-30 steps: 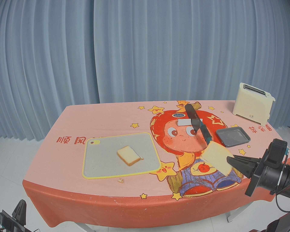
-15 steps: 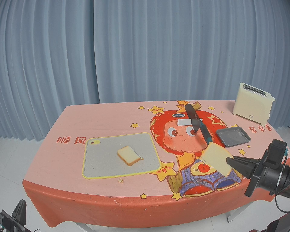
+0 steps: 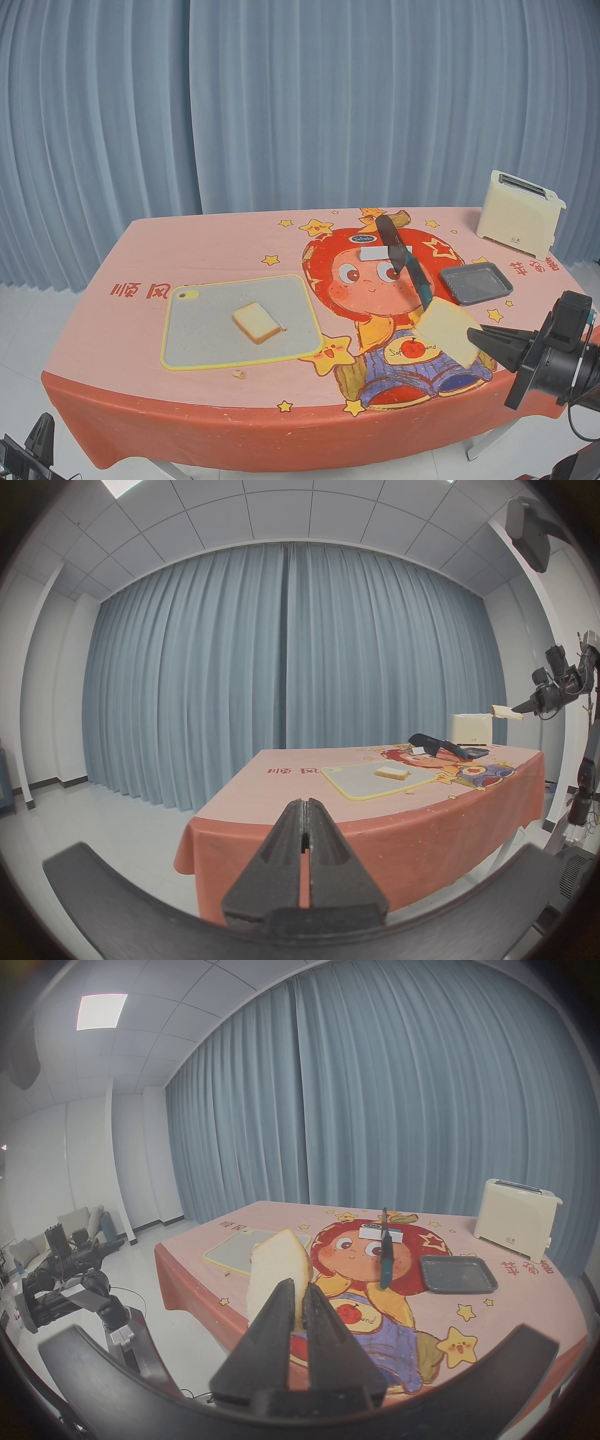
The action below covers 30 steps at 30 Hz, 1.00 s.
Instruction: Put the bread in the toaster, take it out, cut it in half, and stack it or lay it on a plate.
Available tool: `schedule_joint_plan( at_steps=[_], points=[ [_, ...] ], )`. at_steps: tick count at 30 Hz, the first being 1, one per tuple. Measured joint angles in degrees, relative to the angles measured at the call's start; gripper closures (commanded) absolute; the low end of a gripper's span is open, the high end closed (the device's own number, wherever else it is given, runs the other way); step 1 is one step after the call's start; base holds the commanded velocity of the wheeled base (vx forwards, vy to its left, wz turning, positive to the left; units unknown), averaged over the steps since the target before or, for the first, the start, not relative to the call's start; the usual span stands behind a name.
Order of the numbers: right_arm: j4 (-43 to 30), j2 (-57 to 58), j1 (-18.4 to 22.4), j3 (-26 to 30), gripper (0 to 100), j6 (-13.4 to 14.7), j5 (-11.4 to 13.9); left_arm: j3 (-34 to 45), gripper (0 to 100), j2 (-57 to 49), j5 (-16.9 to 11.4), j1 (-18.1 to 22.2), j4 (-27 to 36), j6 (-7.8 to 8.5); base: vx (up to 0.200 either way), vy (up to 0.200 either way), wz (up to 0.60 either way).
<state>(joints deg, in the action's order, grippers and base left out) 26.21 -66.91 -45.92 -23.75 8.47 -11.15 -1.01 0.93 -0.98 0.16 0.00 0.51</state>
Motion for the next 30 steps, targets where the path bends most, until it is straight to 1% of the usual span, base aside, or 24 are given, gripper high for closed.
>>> schedule_joint_plan(
  at_steps=[4, 8, 11, 13, 24, 30],
  points=[
    [0.01, 0.02, 0.23, -0.30, 100, 0.00, -0.06, 0.00, 100, 0.00, 0.02, 0.00, 0.00, -0.05, 0.000, -0.200, 0.00],
    [0.04, -0.04, 0.33, -0.73, 100, 0.01, -1.56, 0.00, 100, 0.00, 0.00, 0.00, 0.00, -0.07, 0.000, -0.200, 0.00],
    [0.09, -0.54, 0.30, -1.13, 100, 0.26, -3.40, 0.00, 100, 0.00, 0.00, 0.00, 0.00, -0.05, 0.000, 0.000, 0.00],
    [0.11, -0.94, 0.33, -1.41, 100, 0.39, -4.12, 0.00, 100, 0.00, 0.00, 0.00, 0.00, -0.02, 0.000, 0.000, 0.00],
    [0.06, -2.29, 0.69, -2.44, 100, 0.66, -4.14, 0.00, 100, 0.00, 0.00, -0.02, 0.00, 0.11, 0.000, 0.000, 0.00],
    [-0.13, -2.88, 2.24, -2.10, 100, 0.77, -4.19, 0.00, 100, 0.00, 0.00, 0.00, 0.00, 0.09, 0.000, 0.000, 0.00]
  ],
)
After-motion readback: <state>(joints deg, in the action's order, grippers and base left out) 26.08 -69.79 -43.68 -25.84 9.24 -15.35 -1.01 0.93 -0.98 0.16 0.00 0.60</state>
